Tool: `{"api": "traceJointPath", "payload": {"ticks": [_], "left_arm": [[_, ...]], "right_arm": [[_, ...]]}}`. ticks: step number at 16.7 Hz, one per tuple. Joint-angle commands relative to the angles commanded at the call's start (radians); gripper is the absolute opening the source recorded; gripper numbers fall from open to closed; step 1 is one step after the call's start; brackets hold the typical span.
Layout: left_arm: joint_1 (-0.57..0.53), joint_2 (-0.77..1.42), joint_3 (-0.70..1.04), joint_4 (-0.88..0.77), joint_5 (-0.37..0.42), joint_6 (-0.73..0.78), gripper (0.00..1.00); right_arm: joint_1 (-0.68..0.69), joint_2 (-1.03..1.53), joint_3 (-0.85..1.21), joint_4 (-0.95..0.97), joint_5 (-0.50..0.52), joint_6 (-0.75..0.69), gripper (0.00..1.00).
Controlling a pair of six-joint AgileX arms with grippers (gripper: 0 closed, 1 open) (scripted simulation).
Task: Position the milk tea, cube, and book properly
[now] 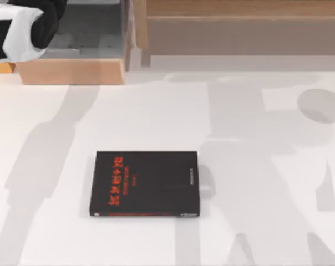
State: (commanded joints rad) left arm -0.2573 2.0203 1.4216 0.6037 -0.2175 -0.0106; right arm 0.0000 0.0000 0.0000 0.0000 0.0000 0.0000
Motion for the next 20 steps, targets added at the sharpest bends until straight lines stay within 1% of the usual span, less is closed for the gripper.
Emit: {"api": "traceJointPath", "payload": {"ticks": [2,8,15,20], "left_arm": [[0.004,-0.032,-0.01,0.02,-0.003,0.02,0.0],[-0.031,-0.169,-0.05,0.074,-0.007,0.094,0.0],[-0.006,-0.054,-0.028,-0.016,-0.006,0.006,0.0],[-0.01,-0.048,-0.03,-0.02,-0.006,0.002,0.0]], "right_arm": [[0.0,0.0,0.0,0.0,0.0,0.0,1.0],[0.0,0.0,0.0,0.0,0.0,0.0,1.0],[0.0,0.0,0.0,0.0,0.0,0.0,1.0],[0.0,0.0,0.0,0.0,0.0,0.0,1.0]]}}
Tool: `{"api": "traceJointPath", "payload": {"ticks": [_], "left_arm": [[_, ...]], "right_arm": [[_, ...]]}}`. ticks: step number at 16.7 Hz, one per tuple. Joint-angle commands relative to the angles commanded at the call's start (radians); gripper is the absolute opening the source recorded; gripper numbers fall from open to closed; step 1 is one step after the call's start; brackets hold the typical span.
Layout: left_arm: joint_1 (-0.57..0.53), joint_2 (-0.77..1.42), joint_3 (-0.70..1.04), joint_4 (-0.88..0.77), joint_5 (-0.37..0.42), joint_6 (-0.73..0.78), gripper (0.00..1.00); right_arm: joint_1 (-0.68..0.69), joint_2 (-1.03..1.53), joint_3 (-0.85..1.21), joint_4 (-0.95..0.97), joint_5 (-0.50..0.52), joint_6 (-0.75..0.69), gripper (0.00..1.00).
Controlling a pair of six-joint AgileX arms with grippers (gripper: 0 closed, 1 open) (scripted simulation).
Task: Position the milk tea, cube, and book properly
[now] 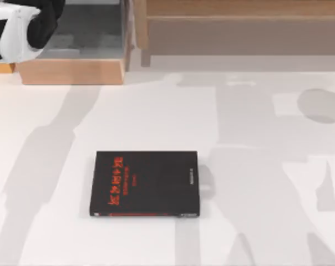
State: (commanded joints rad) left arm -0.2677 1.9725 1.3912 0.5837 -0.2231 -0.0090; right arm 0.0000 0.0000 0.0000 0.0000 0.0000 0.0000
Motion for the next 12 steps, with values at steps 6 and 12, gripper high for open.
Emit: {"api": "traceJointPath", "payload": {"ticks": [6,12], "left_arm": [[-0.066,-0.151,-0.079,0.005,-0.134,0.136,0.0],[-0.263,-0.447,-0.327,-0.028,-0.43,0.471,0.0]], "right_arm": [[0.0,0.0,0.0,0.0,0.0,0.0,1.0],[0.0,0.0,0.0,0.0,0.0,0.0,1.0]]}}
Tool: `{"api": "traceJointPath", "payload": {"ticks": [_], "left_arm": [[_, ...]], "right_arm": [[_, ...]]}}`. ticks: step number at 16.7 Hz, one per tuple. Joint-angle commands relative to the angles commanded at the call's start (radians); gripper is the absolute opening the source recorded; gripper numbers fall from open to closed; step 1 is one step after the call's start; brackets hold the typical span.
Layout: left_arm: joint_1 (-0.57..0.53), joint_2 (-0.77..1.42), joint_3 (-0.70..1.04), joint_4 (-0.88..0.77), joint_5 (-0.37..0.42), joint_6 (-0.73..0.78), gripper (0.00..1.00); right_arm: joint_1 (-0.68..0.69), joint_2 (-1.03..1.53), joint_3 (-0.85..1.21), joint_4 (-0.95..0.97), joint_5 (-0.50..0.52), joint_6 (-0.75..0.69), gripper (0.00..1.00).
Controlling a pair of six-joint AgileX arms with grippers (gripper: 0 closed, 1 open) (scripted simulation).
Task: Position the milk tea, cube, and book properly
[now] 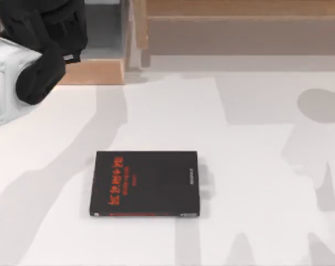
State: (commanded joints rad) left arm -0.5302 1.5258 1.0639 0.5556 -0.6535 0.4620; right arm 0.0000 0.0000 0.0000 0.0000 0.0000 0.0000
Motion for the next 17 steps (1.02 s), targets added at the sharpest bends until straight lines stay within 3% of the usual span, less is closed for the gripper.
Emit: {"api": "traceJointPath", "payload": {"ticks": [3,7,12,17], "left_arm": [[-0.148,-0.064,-0.155,-0.044,-0.115,0.171,0.0],[-0.349,-0.008,-0.349,-0.119,-0.193,0.348,0.0],[-0.534,0.157,-0.51,-0.195,-0.205,0.403,0.0],[-0.575,0.196,-0.541,-0.21,-0.196,0.39,0.0]], "right_arm": [[0.0,0.0,0.0,0.0,0.0,0.0,1.0],[0.0,0.0,0.0,0.0,0.0,0.0,1.0],[0.0,0.0,0.0,0.0,0.0,0.0,1.0],[0.0,0.0,0.0,0.0,0.0,0.0,1.0]]}}
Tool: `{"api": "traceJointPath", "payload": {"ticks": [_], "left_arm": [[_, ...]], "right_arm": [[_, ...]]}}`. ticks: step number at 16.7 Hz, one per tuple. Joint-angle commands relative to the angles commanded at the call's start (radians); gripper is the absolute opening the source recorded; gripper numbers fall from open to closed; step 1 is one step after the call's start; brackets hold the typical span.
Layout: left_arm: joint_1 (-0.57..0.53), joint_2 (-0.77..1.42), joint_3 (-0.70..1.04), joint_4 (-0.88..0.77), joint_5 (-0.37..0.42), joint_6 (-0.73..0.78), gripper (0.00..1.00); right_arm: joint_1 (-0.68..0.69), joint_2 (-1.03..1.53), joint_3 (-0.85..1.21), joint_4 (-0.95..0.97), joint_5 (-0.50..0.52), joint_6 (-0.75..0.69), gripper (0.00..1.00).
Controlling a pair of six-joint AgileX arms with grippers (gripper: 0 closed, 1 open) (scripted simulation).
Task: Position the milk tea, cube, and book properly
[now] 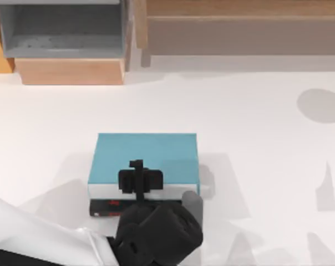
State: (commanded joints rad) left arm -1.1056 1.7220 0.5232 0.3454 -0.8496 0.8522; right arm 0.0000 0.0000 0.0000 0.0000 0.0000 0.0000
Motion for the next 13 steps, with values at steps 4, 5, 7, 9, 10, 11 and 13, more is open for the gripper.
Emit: {"api": "traceJointPath", "payload": {"ticks": [4,5,7,9,10,11,13], "left_arm": [[0.009,0.0,0.007,0.008,0.001,0.011,0.0],[0.012,0.008,0.005,0.017,0.006,0.014,0.0],[0.016,0.016,0.003,0.027,0.011,0.018,0.0],[0.016,0.016,0.003,0.027,0.011,0.018,0.0],[0.016,0.016,0.003,0.027,0.011,0.018,0.0],[0.016,0.016,0.003,0.027,0.011,0.018,0.08],[0.016,0.016,0.003,0.027,0.011,0.018,0.23]], "right_arm": [[0.0,0.0,0.0,0.0,0.0,0.0,1.0],[0.0,0.0,0.0,0.0,0.0,0.0,1.0],[0.0,0.0,0.0,0.0,0.0,0.0,1.0],[0.0,0.0,0.0,0.0,0.0,0.0,1.0],[0.0,0.0,0.0,0.0,0.0,0.0,1.0],[0.0,0.0,0.0,0.0,0.0,0.0,1.0],[0.0,0.0,0.0,0.0,0.0,0.0,1.0]]}}
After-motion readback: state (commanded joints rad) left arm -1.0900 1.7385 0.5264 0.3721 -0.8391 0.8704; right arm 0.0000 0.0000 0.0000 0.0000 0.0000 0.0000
